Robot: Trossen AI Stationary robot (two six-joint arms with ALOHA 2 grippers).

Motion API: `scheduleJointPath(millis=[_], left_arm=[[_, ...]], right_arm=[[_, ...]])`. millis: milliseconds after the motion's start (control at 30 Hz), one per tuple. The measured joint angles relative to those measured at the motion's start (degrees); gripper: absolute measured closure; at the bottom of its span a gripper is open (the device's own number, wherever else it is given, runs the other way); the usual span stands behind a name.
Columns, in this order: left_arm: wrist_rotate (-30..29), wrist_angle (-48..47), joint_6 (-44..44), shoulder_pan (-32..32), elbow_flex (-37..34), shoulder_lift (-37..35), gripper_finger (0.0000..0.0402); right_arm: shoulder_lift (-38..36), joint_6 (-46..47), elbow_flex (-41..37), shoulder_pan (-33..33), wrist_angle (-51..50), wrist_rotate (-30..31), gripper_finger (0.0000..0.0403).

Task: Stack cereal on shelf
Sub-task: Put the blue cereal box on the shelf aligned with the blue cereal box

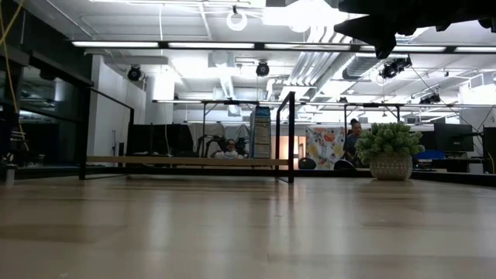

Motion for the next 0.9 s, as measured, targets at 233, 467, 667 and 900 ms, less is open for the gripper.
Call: scheduleJointPath(millis=[233, 467, 667, 900], left_arm=[[0.05, -0.26, 2.82, 0.0, 1.32, -5.05, 0.0288], [0.08, -3.8, 4.04, 0.0, 7.05, -12.87, 0.0285], [-3.13, -8.04, 5.21, 0.0, 13.16, -17.68, 0.0285], [-27.72, -7.68, 16.07, 1.1, 19.6, -20.67, 0.0284]], right_arm=[[0.0, 0.0, 0.0, -0.01, 0.0, 0.0, 0.0203], [0.0, 0.0, 0.0, -0.02, 0.0, 0.0, 0.0203], [0.0, 0.0, 0.0, -0.01, -0.01, 0.0, 0.0203], [0.0, -0.46, 0.0, 0.0, 0.0, 0.0, 0.0203]])
